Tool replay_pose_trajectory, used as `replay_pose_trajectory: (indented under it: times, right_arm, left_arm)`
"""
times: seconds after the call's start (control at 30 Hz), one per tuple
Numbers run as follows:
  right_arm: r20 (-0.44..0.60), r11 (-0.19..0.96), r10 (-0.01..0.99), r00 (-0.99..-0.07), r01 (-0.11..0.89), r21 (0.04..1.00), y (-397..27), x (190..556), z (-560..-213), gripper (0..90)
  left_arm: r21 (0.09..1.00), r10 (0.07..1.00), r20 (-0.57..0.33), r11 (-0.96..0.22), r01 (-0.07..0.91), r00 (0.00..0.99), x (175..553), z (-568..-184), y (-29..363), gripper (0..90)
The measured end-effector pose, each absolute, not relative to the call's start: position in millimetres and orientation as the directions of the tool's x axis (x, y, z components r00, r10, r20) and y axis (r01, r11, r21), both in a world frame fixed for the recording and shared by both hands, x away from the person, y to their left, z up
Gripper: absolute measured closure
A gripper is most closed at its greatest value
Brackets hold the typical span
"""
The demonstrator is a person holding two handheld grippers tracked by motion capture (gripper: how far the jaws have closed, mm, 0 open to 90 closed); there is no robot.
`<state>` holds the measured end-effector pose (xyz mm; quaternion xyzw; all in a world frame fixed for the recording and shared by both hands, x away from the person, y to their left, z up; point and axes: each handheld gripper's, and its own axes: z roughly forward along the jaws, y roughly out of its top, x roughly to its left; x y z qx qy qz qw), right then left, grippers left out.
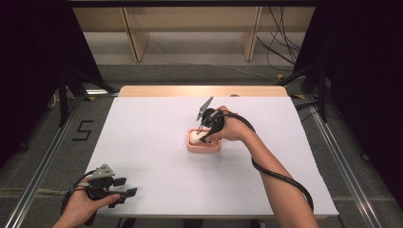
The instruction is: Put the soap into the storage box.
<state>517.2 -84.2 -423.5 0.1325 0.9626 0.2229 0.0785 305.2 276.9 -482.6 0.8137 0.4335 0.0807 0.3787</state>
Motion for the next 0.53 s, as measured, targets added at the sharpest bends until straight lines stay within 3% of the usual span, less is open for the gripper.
replay_pose_trajectory:
  times: [0.17, 0.53]
  right_arm:
    - [-0.109, 0.839, 0.322, -0.940, 0.230, 0.493, -101.2, 499.5, -413.1, 30.2]
    - [-0.157, 0.758, 0.476, -0.865, 0.313, 0.573, -177.6, 399.5, -435.0, 32.4]
  left_arm:
    - [0.688, 0.768, -0.201, -0.331, 0.646, 0.608, 304.9, -483.5, 276.3, 34.4]
    - [0.680, 0.770, -0.194, -0.341, 0.650, 0.608, 305.4, -484.9, 274.4, 34.4]
